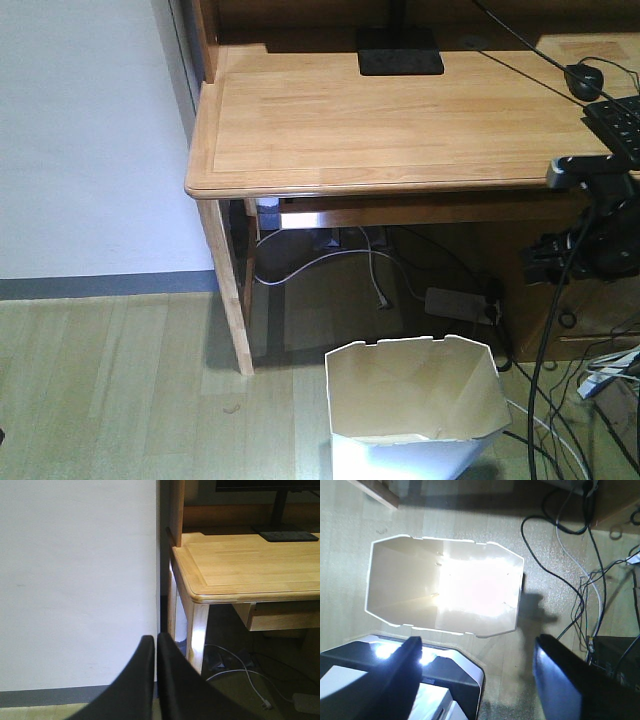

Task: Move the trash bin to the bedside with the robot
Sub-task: 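Lower the right gripper down to the rim of the white trash bin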

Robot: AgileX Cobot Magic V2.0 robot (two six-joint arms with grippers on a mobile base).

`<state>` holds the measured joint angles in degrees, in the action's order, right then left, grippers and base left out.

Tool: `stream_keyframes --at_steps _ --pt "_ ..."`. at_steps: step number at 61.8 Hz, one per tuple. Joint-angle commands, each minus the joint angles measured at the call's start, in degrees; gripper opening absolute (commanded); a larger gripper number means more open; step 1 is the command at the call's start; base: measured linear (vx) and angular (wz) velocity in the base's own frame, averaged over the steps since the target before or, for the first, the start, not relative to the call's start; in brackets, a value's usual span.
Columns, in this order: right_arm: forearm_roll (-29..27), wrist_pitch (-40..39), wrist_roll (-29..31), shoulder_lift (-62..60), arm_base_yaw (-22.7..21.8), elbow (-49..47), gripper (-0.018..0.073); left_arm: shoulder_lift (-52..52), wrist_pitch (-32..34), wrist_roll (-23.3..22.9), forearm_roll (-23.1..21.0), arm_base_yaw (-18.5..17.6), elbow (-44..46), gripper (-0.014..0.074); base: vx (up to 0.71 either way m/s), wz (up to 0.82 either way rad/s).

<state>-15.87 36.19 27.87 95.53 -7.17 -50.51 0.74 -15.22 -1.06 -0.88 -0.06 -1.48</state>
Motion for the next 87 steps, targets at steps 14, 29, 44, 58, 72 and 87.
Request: stream_keyframes --at_steps 14,29,44,58,72,87 --pt "-2.3 -16.5 1.0 12.7 -0.3 -1.7 0.0503 0.8 4.0 -0.3 -0.2 0.1 -1.1 -0.0006 0.0 0.0" --pt "-2.4 -23.3 1.0 24.3 -0.3 -1.7 0.0552 0.8 4.0 -0.3 -0.2 0.1 -1.1 -0.0006 0.0 0.0" --pt "-2.1 -30.5 2.5 35.2 -0.8 -2.6 0.0552 0.8 4.0 -0.3 -0.2 0.1 -1.1 -0.0006 0.0 0.0" --pt "-2.2 -29.8 6.2 45.4 -0.8 -8.7 0.0552 0.8 4.0 -0.3 -0.2 0.1 -1.1 -0.0006 0.0 0.0" --pt "-1.7 -27.2 7.1 54.4 -0.8 -17.0 0.055 0.8 4.0 -0.3 -0.2 0.1 -1.1 -0.0006 0.0 0.0" --pt "-1.9 -21.9 7.8 63.2 -0.9 -26.8 0.055 0.8 4.0 -0.3 -0.2 0.1 -1.1 -0.0006 0.0 0.0"
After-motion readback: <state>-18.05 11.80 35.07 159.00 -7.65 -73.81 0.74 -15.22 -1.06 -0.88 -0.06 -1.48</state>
